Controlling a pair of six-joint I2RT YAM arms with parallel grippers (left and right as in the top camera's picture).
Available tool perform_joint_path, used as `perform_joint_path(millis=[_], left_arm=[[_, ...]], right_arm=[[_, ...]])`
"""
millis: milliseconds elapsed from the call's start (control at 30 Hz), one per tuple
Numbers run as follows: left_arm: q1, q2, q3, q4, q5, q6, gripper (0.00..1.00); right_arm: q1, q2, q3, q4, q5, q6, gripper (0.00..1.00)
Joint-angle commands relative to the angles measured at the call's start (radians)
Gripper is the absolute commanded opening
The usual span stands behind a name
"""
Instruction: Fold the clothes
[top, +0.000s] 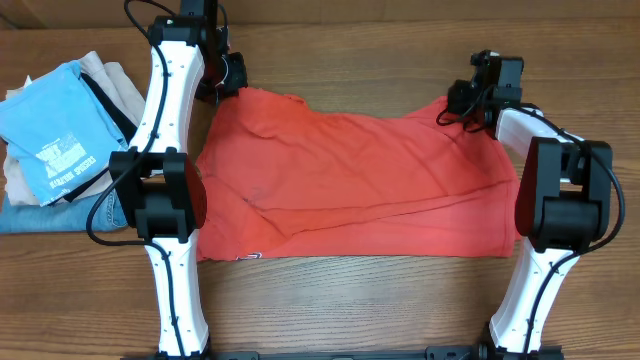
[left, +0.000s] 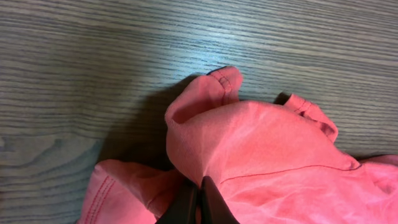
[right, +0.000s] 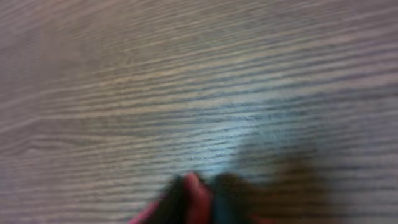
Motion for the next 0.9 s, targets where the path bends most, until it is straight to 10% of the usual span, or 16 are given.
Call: perform_joint_path(millis=[0,867], left_arm=[[-0.004,-0.016,0.000,-0.003,-0.003,-0.010,0.04],[0.073,-0.120,0.000,-0.144,-0.006,-0.010,0.04]], right_arm=[[-0.001,0.020,0.008,-0.011,0.003,-0.001,0.04],[-0.106,-0.344,0.008,-0.437,0.179,0.044,0.04]])
